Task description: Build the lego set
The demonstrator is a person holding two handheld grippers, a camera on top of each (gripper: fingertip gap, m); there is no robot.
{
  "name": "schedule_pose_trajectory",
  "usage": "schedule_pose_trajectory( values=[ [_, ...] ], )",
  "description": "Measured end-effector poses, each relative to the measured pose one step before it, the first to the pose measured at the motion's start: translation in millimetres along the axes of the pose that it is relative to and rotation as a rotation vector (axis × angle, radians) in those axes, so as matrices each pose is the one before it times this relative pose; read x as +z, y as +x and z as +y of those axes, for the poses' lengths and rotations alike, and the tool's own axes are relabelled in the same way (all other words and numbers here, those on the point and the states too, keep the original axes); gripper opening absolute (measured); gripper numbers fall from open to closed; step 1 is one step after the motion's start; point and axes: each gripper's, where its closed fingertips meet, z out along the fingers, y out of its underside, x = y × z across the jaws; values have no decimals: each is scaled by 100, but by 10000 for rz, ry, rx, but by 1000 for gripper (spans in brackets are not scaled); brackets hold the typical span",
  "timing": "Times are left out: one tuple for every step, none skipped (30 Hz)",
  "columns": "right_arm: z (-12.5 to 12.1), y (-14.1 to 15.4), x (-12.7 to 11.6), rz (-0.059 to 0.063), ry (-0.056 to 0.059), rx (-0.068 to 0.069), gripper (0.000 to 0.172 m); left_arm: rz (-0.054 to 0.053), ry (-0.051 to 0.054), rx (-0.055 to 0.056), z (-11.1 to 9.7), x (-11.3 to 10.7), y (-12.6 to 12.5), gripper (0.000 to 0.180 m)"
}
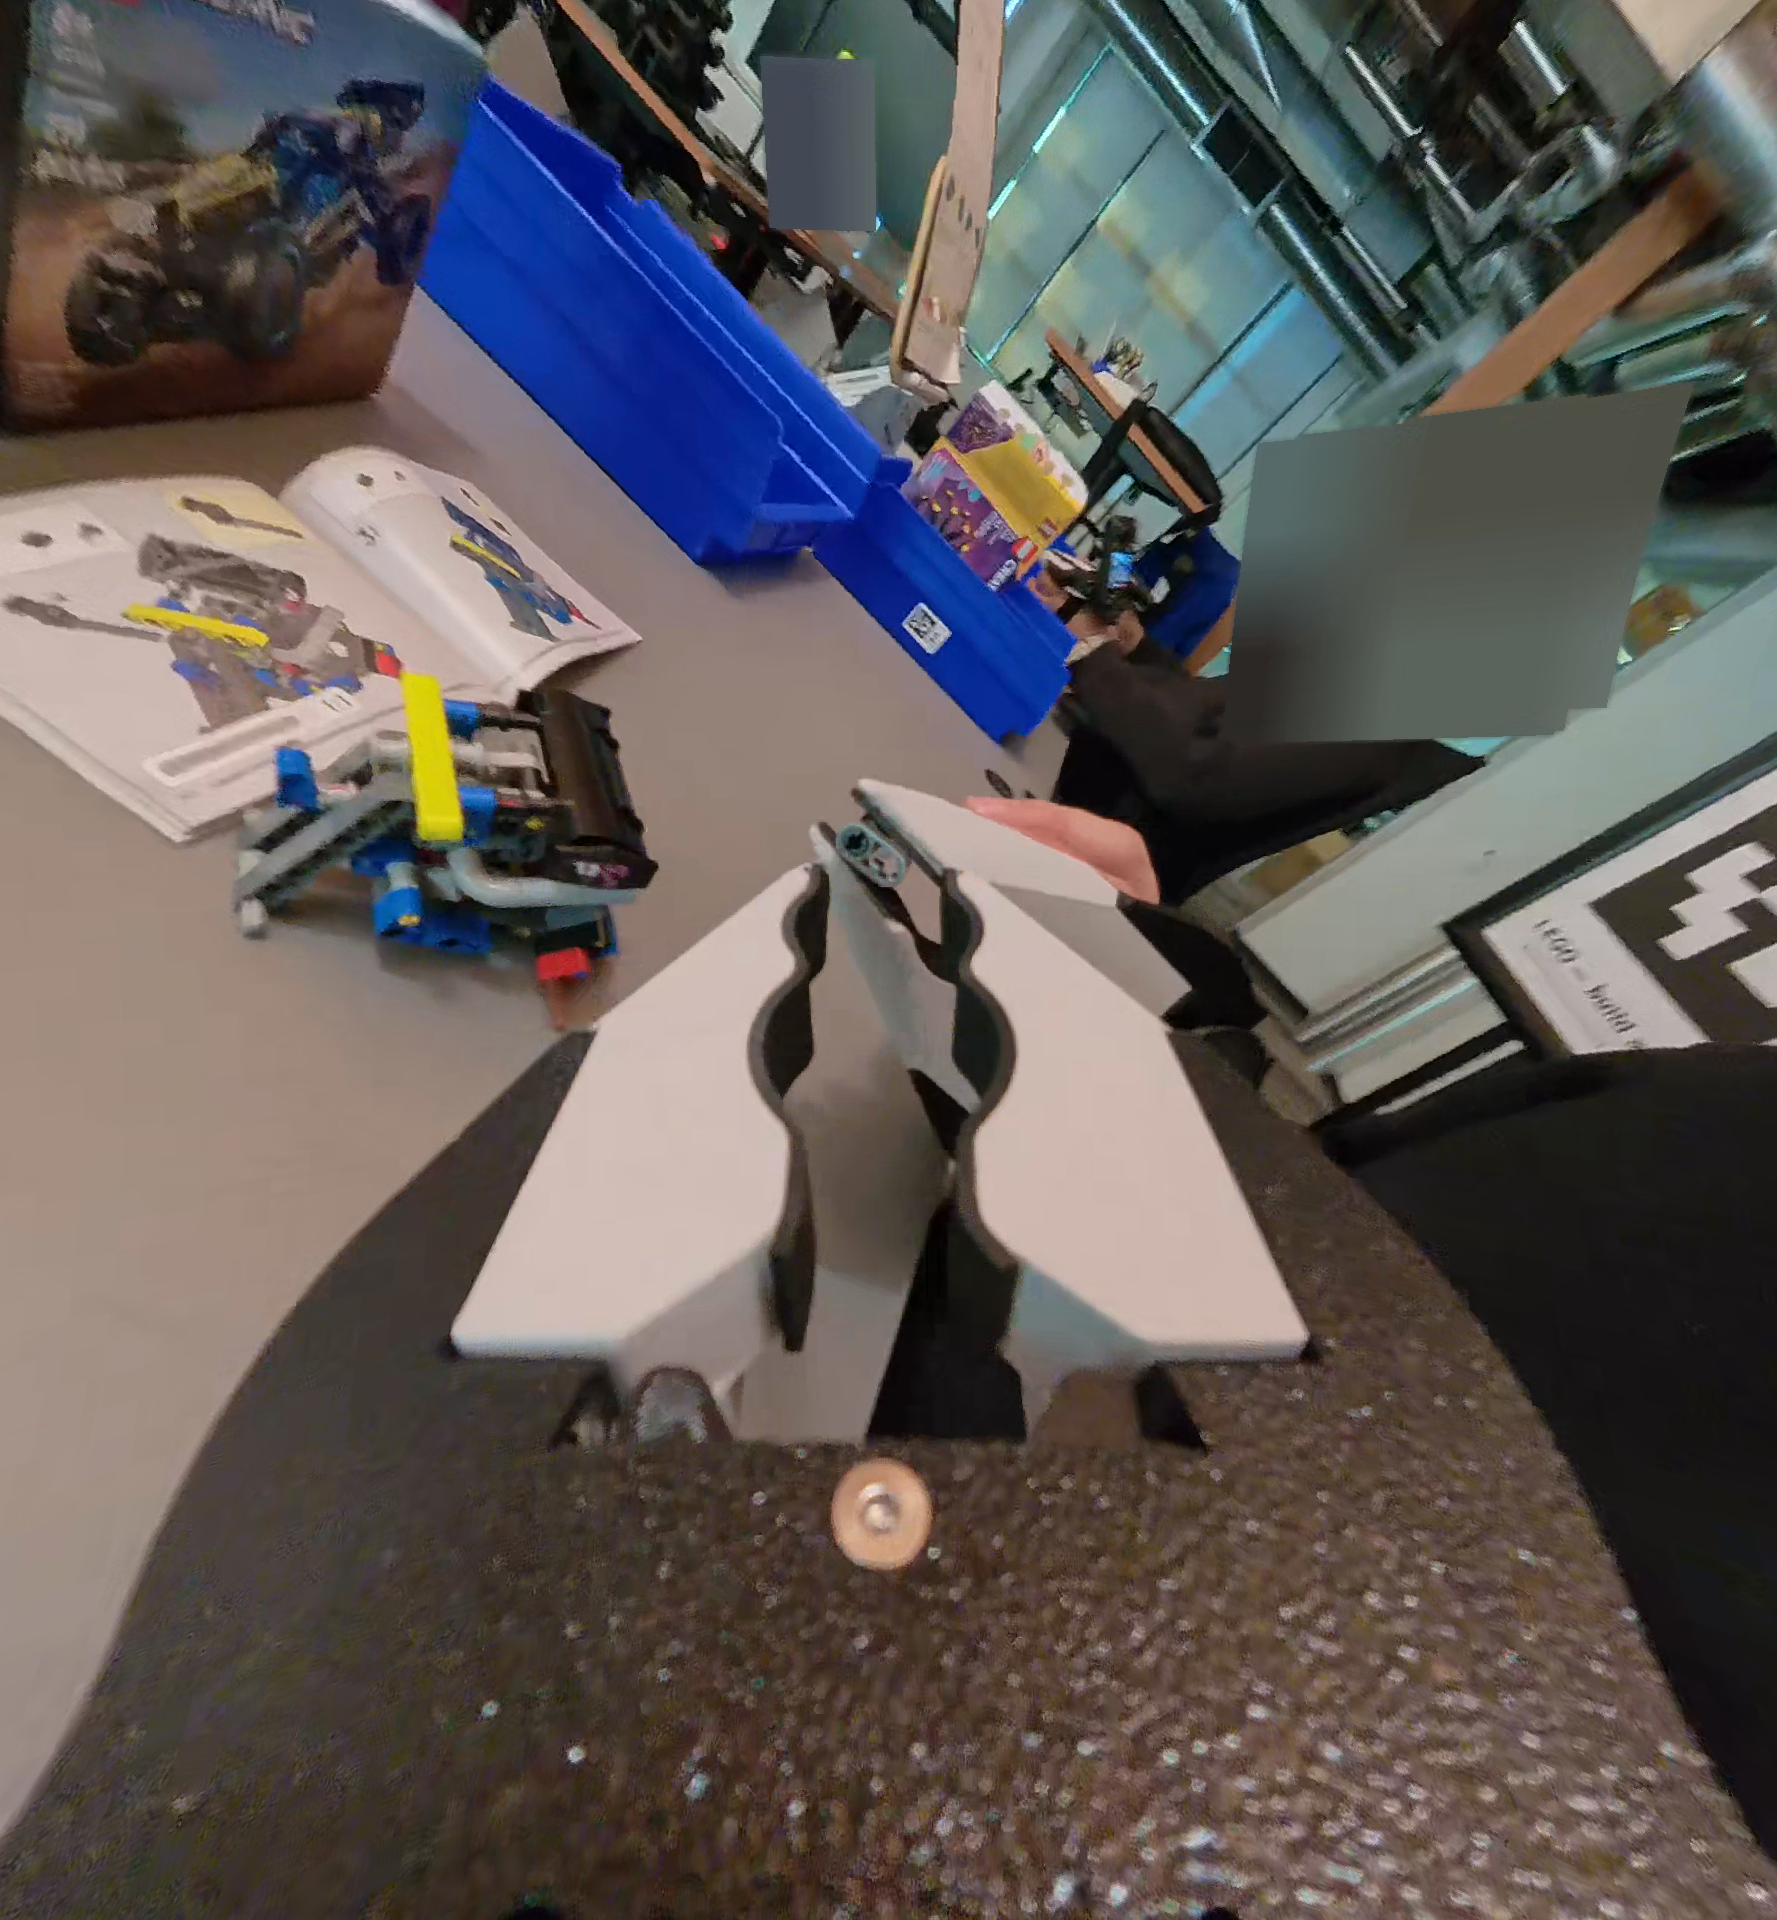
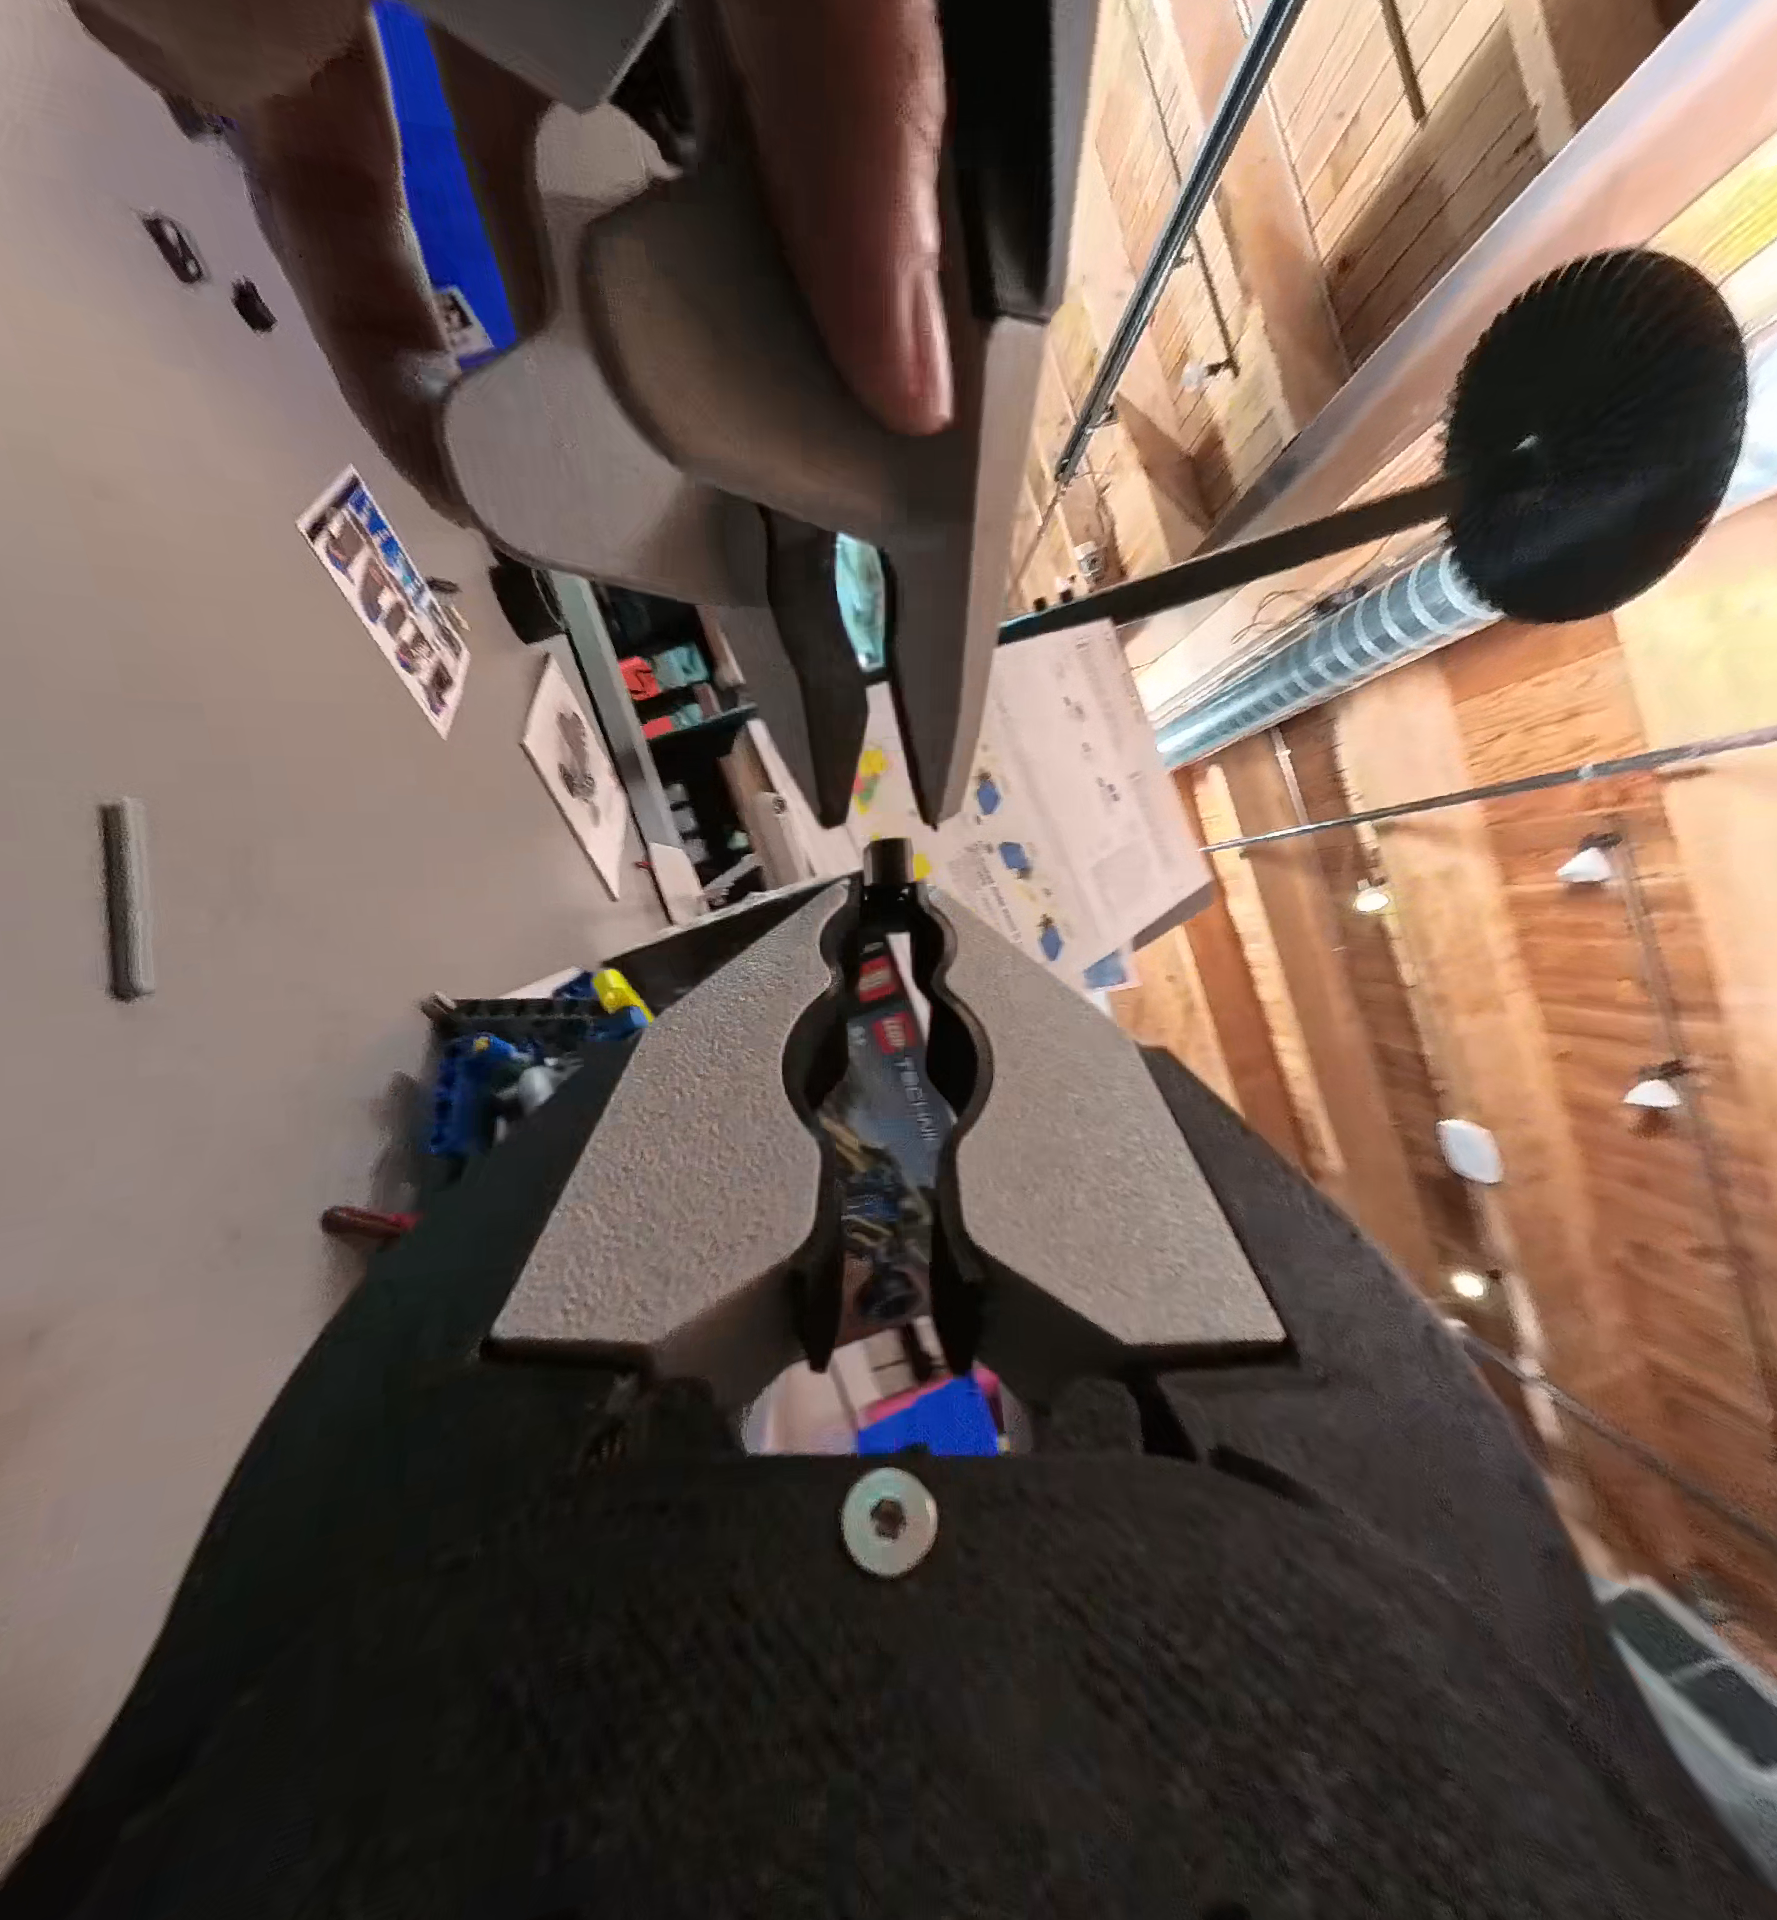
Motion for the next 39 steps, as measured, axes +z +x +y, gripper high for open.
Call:
schedule_pose_trajectory(
  values=[
    [-125,73,-19,178,0,-380,5,195,-103,-316,262,84,71,21],
    [-229,58,-23,141,57,-341,5,216,4,-364,137,64,53,21],
    [-270,139,-47,177,87,-269,5,224,63,-411,83,50,33,21],
    [-281,76,-45,121,105,-245,5,311,78,-449,56,35,125,20],
    [-6,-15,23,42,-25,-203,5,335,84,-473,13,-21,136,16],
    [-33,-24,17,39,47,-146,5,227,89,-416,-11,-48,-14,15],
    [-87,24,-28,56,106,-111,5,162,52,-263,26,-70,-89,12],
    [-65,-128,-26,-38,86,-150,5,145,-4,-196,62,-74,-97,11],
    [-37,-230,4,-84,63,-234,5,124,7,-214,39,-92,-136,9],
    [28,-295,11,-108,44,-315,5,232,-10,-227,19,-78,4,4],
    [-46,-142,1,32,89,-213,5,153,-69,-214,91,-50,-99,3],
    [-22,-263,-2,-97,74,-95,5,-15,-97,5,118,-59,-298,3],
    [1,-407,17,-246,57,-9,5,-112,-149,255,161,-73,-341,3],
    [-72,-201,-12,-134,85,42,5,-28,-146,237,140,-75,-141,3],
    [-117,-35,-38,-58,123,149,5,29,-133,125,83,-83,-18,3],
    [-116,-132,17,-215,177,363,6,-70,-142,199,101,-100,-156,3],
    [-76,-238,33,-399,156,561,7,-184,-209,381,187,-117,-291,3],
    [-79,-60,46,-358,195,833,13,-169,-179,433,138,-143,-210,3],
    [-123,23,-25,-385,278,991,20,-38,-119,451,13,-170,19,3],
    [-224,-275,-136,-675,357,1030,25,-184,-188,610,74,-211,-165,3],
    [-262,-101,-202,-633,356,1190,30,-339,-233,888,80,-272,-340,3],
    [-406,-185,-283,-742,417,1311,34,-82,-275,1118,120,-238,93,3],
    [-513,-687,-353,-1125,443,1420,33,48,-502,1158,405,-196,326,3],
    [-473,-423,-319,-898,400,1486,35,-158,-703,1199,633,-167,94,3],
    [-444,-203,-303,-665,395,1318,37,-82,-823,1424,763,-131,239,3],
    [-280,-654,-250,-868,324,1043,36,-121,-759,1474,633,-84,197,3],
    [-47,-652,-160,-768,207,793,33,-74,-753,1245,583,-21,182,3],
    [327,-155,-35,-304,-5,538,29,212,-651,942,444,54,480,3],
    [516,-449,76,-400,-145,285,31,44,-394,613,108,78,130,3],
    [411,-549,164,-373,-119,88,27,83,-260,353,14,90,69,3],
    [327,41,223,64,-78,52,25,295,-176,314,-28,71,341,3],
    [455,-21,224,-2,-184,5,20,34,-38,384,-198,37,25,3],
    [314,-91,169,-46,-123,10,17,34,-87,387,-118,32,40,3],
    [104,-40,79,-13,11,42,12,131,-156,330,-19,39,191,3],
    [133,-41,46,-55,-21,69,9,-92,-178,247,13,57,-158,3],
    [150,4,20,-25,-48,51,9,-13,-207,158,108,90,-57,3],
    [94,-9,-12,-30,-22,-38,6,93,-161,90,78,113,90,3],
    [157,30,39,19,-60,5,6,-29,-130,117,50,102,-77,3],
    [81,126,64,78,-14,42,7,-59,-165,129,115,125,-88,3]
  ],
)
